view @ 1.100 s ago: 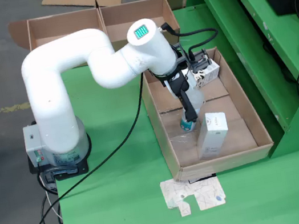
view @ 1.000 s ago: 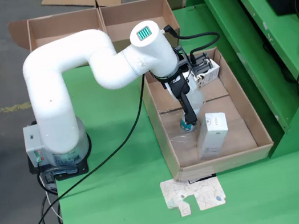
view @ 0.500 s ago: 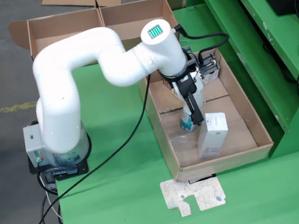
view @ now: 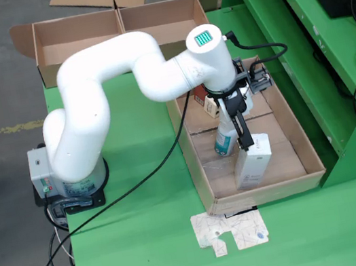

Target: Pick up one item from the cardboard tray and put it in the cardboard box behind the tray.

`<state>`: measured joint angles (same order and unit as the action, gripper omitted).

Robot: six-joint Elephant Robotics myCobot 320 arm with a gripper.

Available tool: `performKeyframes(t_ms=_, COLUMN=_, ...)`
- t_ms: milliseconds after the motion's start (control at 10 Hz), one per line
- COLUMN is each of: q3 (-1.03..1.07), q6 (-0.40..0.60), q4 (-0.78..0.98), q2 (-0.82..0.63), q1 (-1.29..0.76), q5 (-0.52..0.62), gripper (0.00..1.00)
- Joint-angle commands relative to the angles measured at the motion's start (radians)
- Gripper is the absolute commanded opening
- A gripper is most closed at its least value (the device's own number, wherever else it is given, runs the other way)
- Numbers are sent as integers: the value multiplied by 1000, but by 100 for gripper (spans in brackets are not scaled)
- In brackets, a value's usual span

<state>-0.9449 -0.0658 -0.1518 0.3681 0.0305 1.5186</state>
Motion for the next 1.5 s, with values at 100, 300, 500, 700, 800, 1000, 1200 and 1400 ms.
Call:
performKeyframes(t_ms=100, q3=317, q6=17, q4=78, q2=81, q1=-85, q5=17, gripper=100)
performKeyframes(t_ms=300, q3=424, q6=48, q4=128, q2=148, q1=-190, q5=54, gripper=100)
performKeyframes(t_ms=500, q3=424, q6=48, q4=128, q2=148, q1=-190, q5=54, gripper=100)
performKeyframes(t_ms=700, q3=434, q6=51, q4=132, q2=154, q1=-195, q5=53, gripper=100)
performKeyframes(t_ms=800, q3=408, q6=50, q4=120, q2=141, q1=-193, q5=54, gripper=100)
performKeyframes(t_ms=1000, q3=428, q6=52, q4=123, q2=158, q1=-187, q5=54, gripper=100)
performKeyframes(t_ms=1200, q3=408, q6=51, q4=111, q2=148, q1=-180, q5=51, gripper=100)
performKeyframes(t_ms=1400, q3=410, q6=51, q4=114, q2=148, q1=-172, q5=51, gripper=100)
